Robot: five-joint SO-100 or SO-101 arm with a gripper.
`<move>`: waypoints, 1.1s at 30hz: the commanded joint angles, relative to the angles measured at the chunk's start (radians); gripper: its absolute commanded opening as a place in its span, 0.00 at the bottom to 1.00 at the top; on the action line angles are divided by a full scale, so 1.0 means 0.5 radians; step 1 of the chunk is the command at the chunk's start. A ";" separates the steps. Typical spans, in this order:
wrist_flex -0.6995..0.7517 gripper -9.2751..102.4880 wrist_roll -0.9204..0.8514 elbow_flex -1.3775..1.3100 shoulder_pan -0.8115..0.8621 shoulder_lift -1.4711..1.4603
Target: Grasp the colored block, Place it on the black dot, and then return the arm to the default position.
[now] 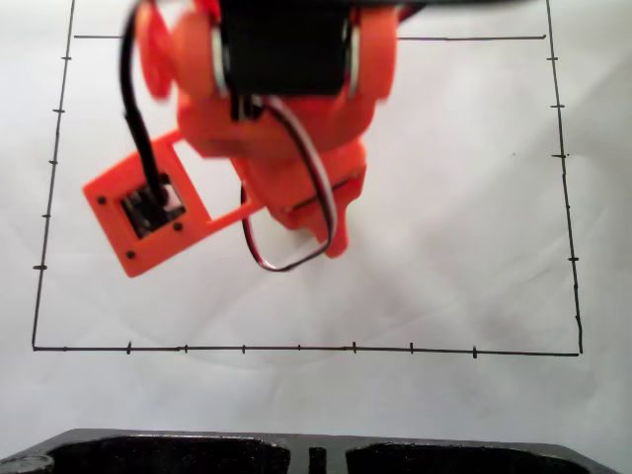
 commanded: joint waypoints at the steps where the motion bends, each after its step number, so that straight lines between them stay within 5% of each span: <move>1: -0.034 0.48 -0.018 -0.058 -0.006 0.261; 13: -0.077 0.45 -0.080 0.635 0.015 1.295; 21: -0.276 0.26 -0.120 1.267 0.107 2.086; 24: -0.454 0.08 -0.156 1.525 0.117 2.393; 33: -0.595 0.08 0.003 2.062 0.114 2.954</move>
